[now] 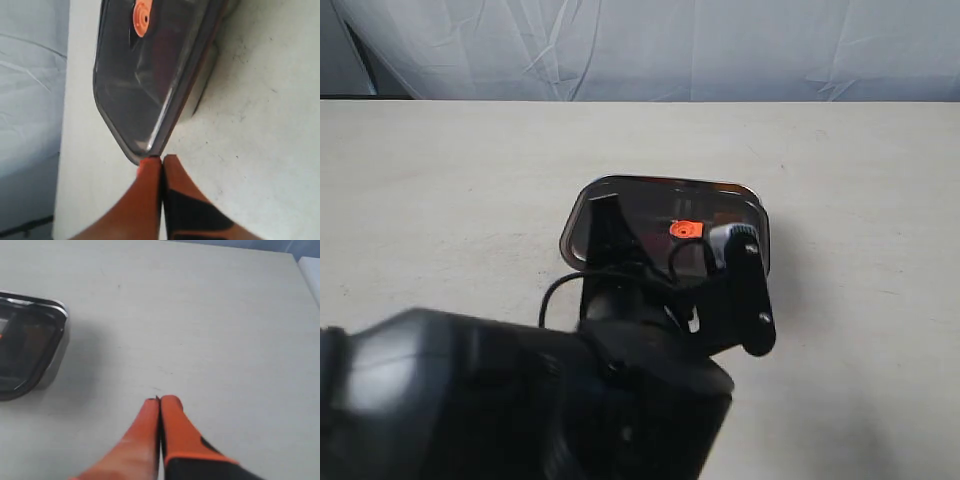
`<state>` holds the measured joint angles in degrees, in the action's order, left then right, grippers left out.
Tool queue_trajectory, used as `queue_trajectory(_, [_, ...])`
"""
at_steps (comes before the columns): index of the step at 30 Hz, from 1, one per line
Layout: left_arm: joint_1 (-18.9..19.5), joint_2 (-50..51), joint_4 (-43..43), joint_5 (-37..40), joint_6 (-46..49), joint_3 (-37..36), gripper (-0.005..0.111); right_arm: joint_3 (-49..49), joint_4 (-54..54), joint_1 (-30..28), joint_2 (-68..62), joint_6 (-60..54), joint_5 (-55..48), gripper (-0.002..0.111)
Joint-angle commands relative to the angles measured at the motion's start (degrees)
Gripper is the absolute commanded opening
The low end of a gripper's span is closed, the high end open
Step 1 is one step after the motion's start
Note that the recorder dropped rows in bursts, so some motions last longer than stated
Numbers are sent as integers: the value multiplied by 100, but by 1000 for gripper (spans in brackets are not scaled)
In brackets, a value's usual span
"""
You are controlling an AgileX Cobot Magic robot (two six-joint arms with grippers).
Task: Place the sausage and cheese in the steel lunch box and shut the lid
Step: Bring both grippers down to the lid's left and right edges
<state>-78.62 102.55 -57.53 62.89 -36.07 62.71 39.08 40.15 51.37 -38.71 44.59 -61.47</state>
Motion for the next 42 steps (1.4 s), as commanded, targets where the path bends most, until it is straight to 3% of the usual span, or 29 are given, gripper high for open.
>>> queue_trajectory(1, [378,-607,922,66,-139,27,0,-39,-632,2,-253,-715,279,-1])
queue_trajectory(5, [1058,-1042,1656,44,76,27,0,-39,-1344,2,-861,-1446,295,-1])
queue_trajectory(8, [1809,-1328,2477,-141,632,27,0,27,-2007,2,-1590,-2163,438,-1])
queue_trajectory(15, [3431,-1515,5640,-404,3420,27,0,888,-2757,2,-3281,-3126,750,-1])
queue_trajectory(18, [3828,-1515,6114,-431,3967,27,0,1351,-3308,2,-3832,-3634,692,-1])
queue_trajectory(25, [4292,-1196,5982,-573,4137,27,0,2070,-4432,2,-4872,-4459,621,-1])
queue_trajectory(42, [4312,13,5753,-1341,4141,491,0,2350,-4145,-8,-5921,-4368,1061,-1])
